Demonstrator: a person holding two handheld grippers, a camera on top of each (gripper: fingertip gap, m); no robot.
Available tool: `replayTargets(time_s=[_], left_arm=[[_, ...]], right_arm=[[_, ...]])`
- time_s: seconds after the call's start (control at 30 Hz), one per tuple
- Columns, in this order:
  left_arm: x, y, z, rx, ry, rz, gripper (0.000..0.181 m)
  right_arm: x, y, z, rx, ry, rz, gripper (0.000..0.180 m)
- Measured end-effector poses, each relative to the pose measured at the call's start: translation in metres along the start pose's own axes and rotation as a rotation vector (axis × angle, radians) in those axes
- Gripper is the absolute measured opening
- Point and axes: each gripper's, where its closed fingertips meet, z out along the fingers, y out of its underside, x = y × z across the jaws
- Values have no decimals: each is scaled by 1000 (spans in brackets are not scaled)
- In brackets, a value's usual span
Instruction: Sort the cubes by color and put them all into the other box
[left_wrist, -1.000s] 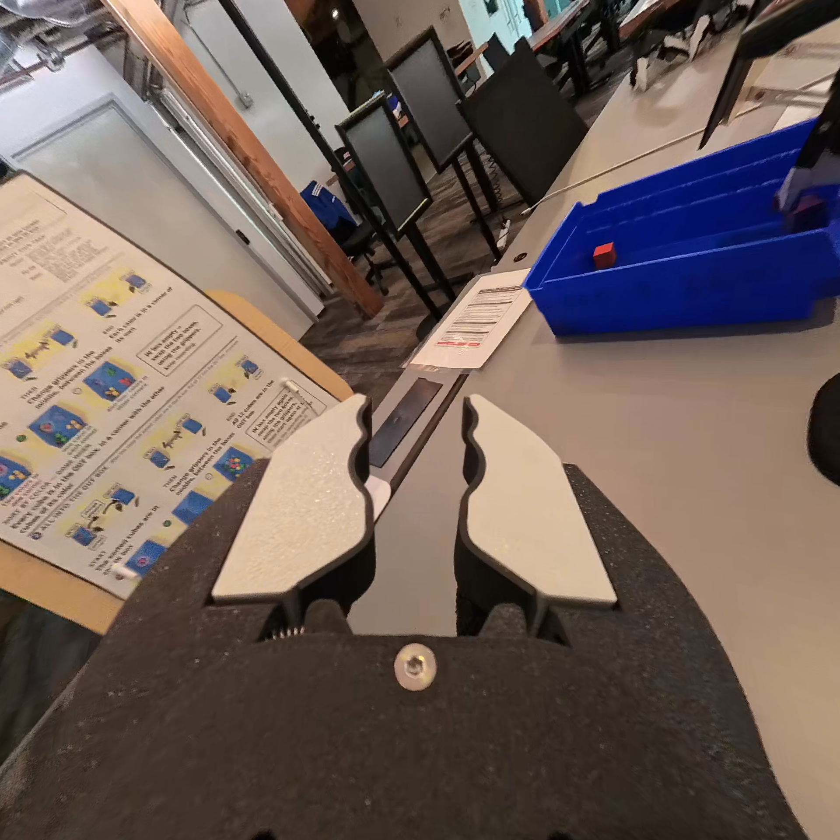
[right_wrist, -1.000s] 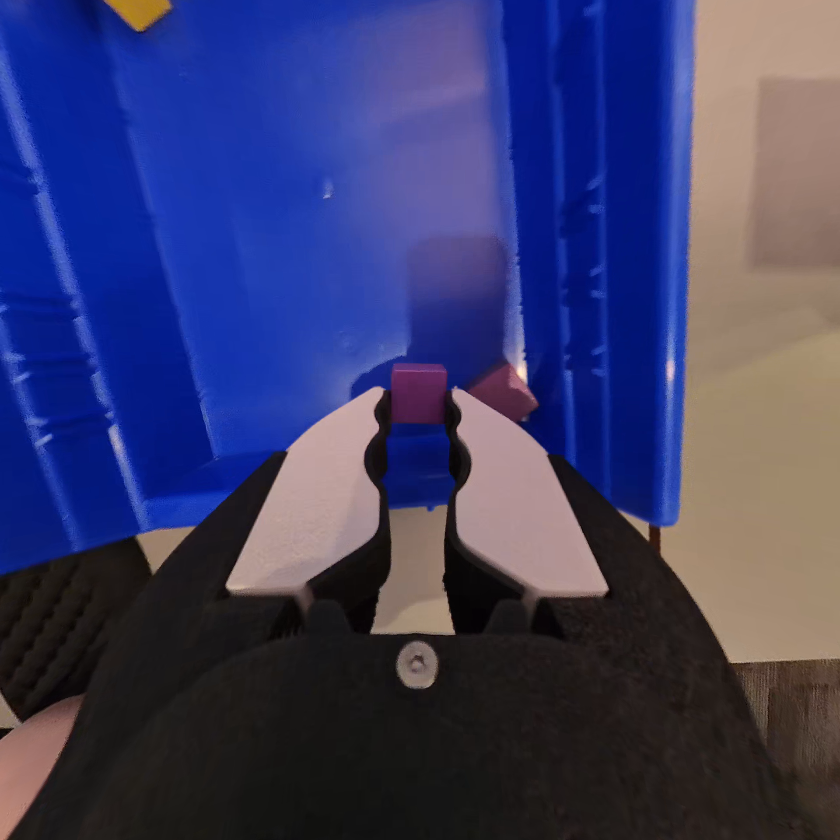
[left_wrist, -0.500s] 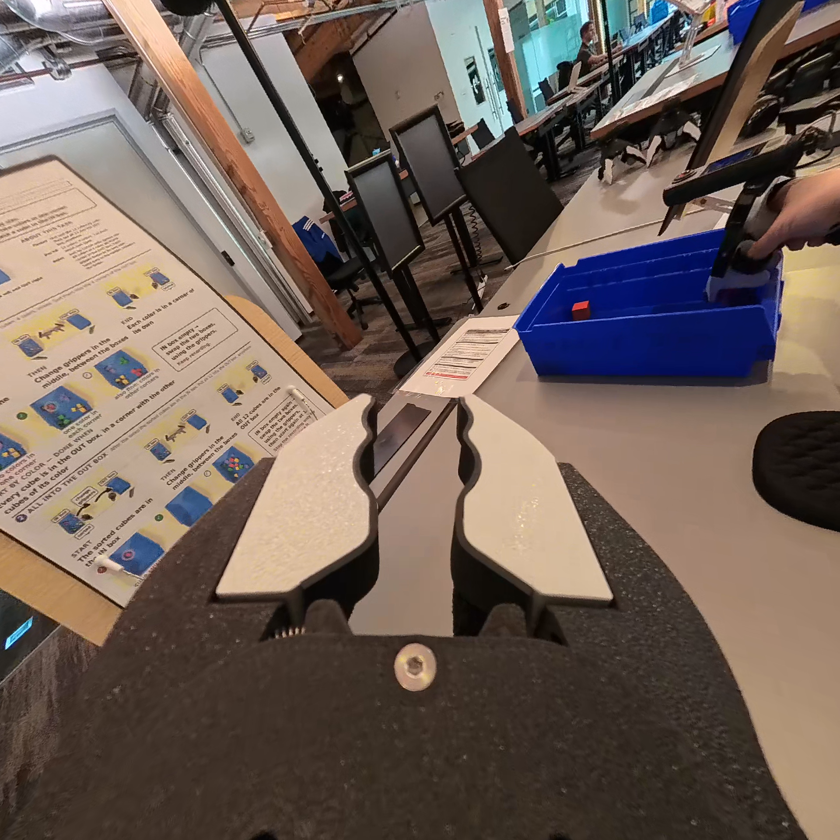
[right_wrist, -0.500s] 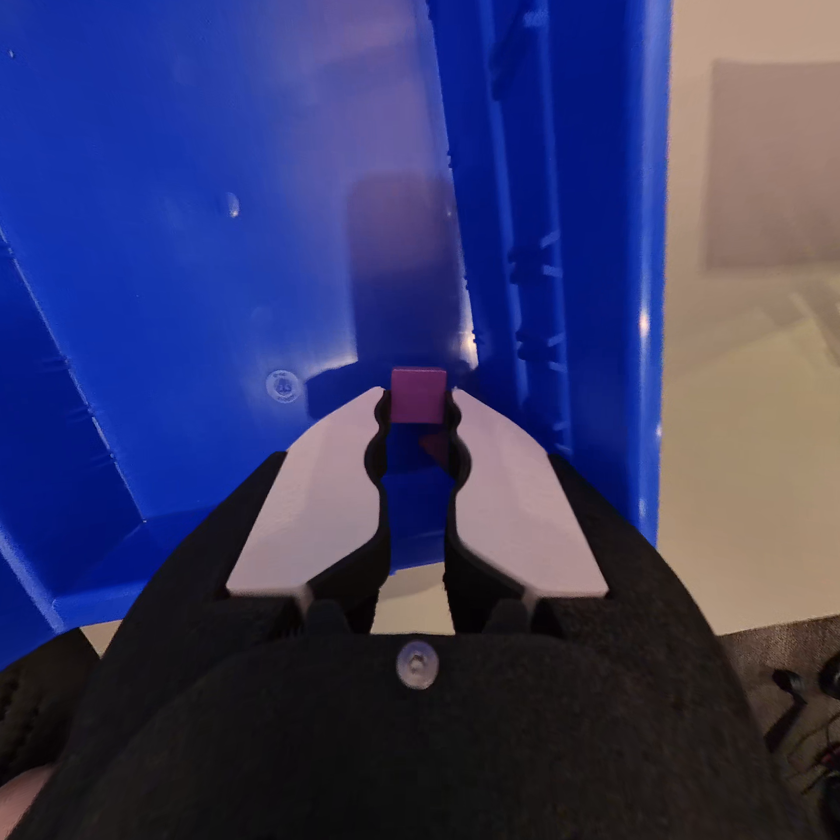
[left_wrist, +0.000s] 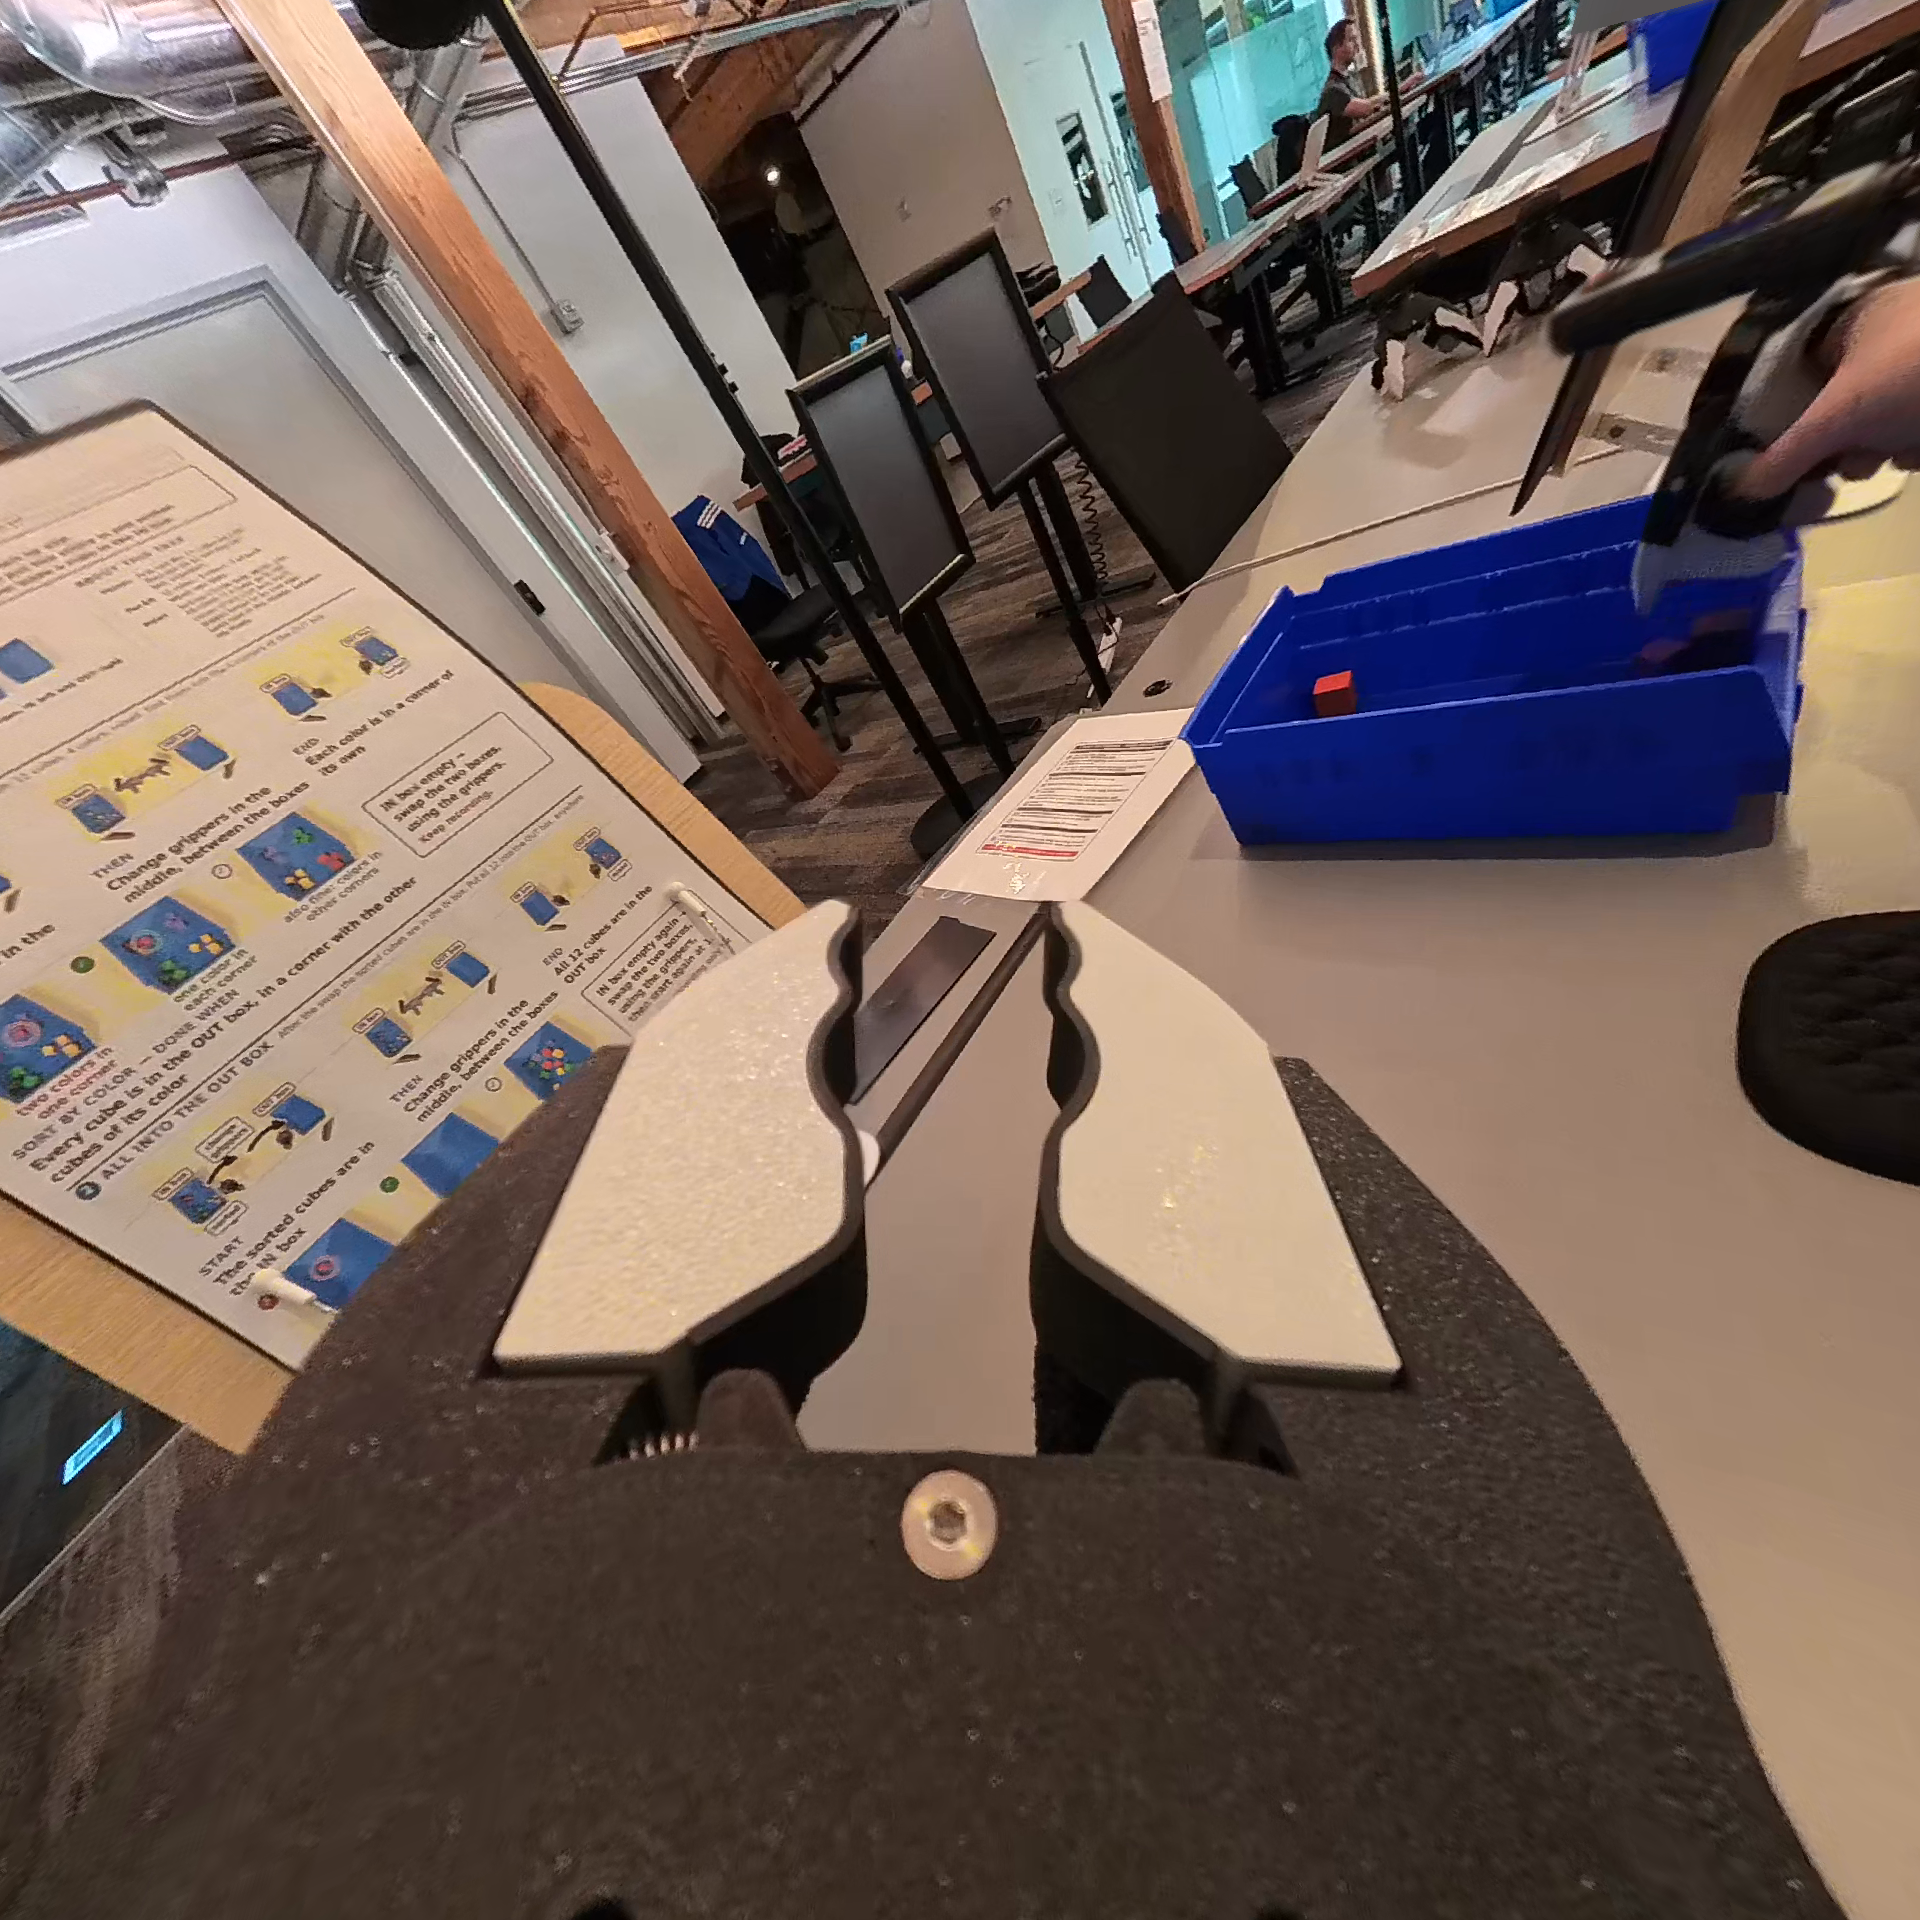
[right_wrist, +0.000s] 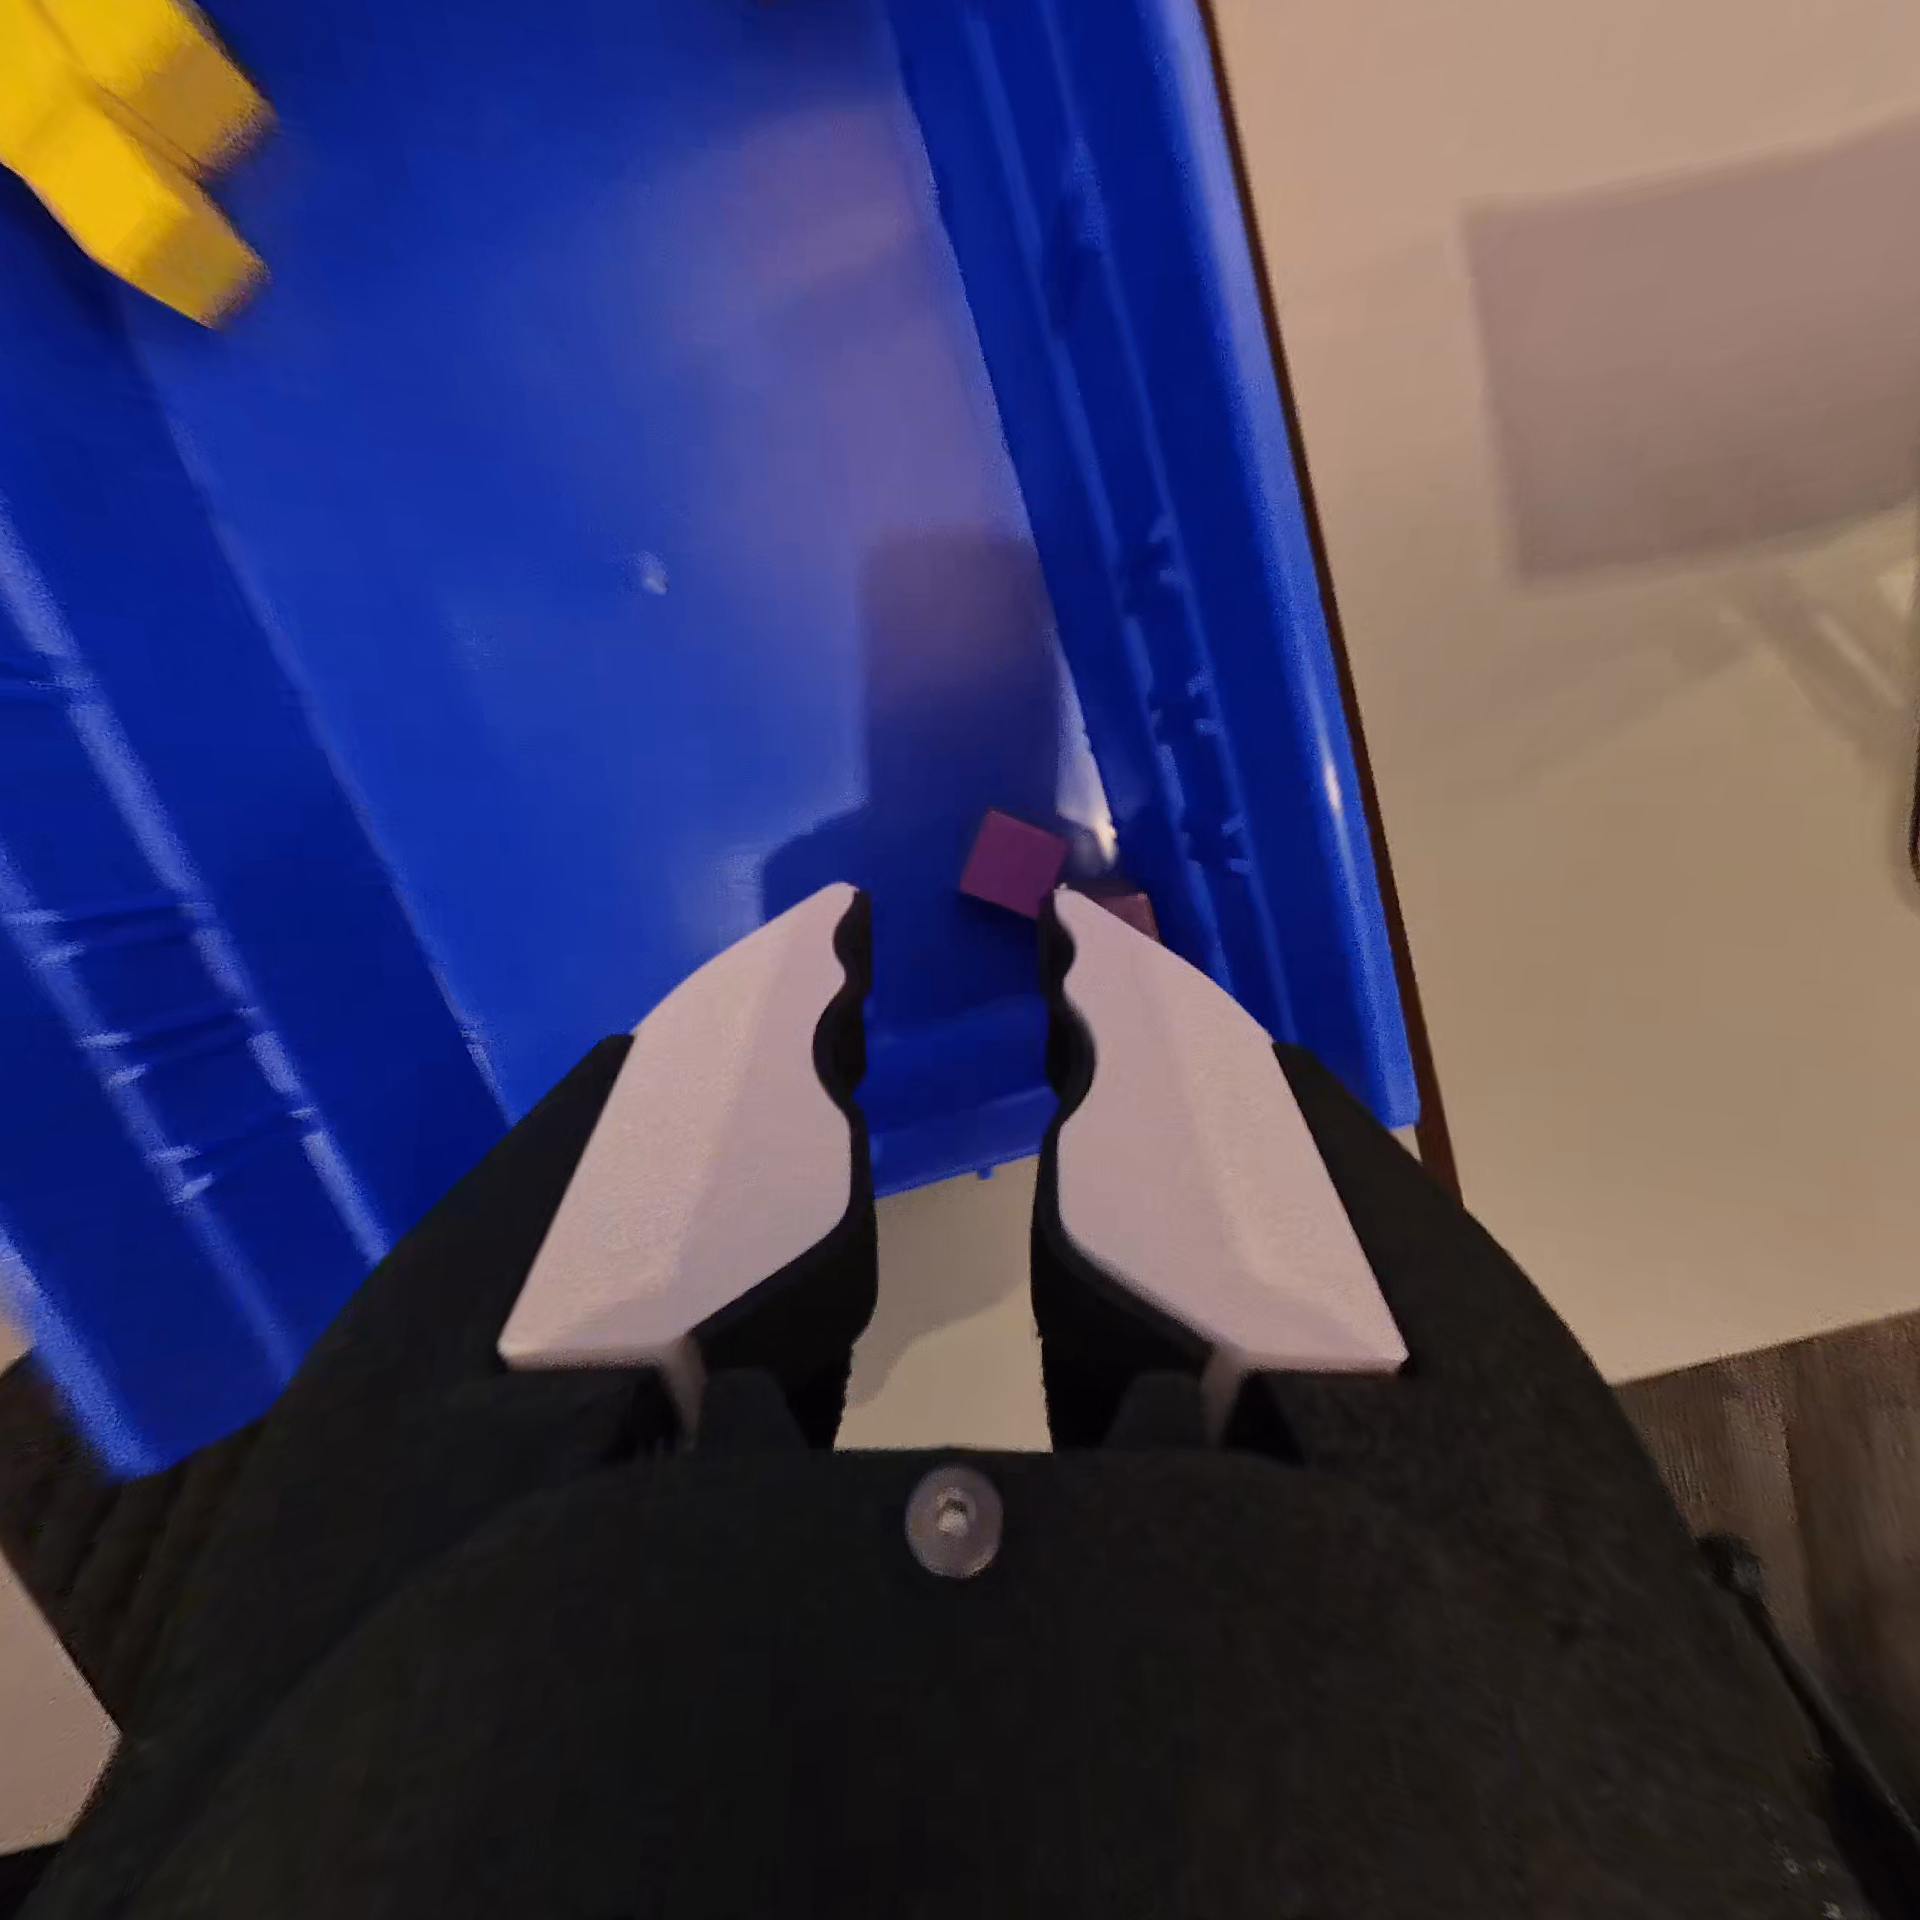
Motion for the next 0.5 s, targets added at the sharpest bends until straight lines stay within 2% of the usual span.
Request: replayTargets(time_s=[0.2,0.33,0.4,0.5], left_arm=[[-21,-1,-14,-10,-91,0,33],[-55,0,-46,-60,-238,-14,34],[-84,5,-75,-139,-365,4,39],[-130,30,-136,-338,-554,138,39]], right_arm=[[-64,-50,-91,430,-161,-155,35],[-128,-74,-143,683,-314,-324,40],[-154,-81,-152,732,-380,-383,39],[-177,-87,-143,692,-396,-433,39]])
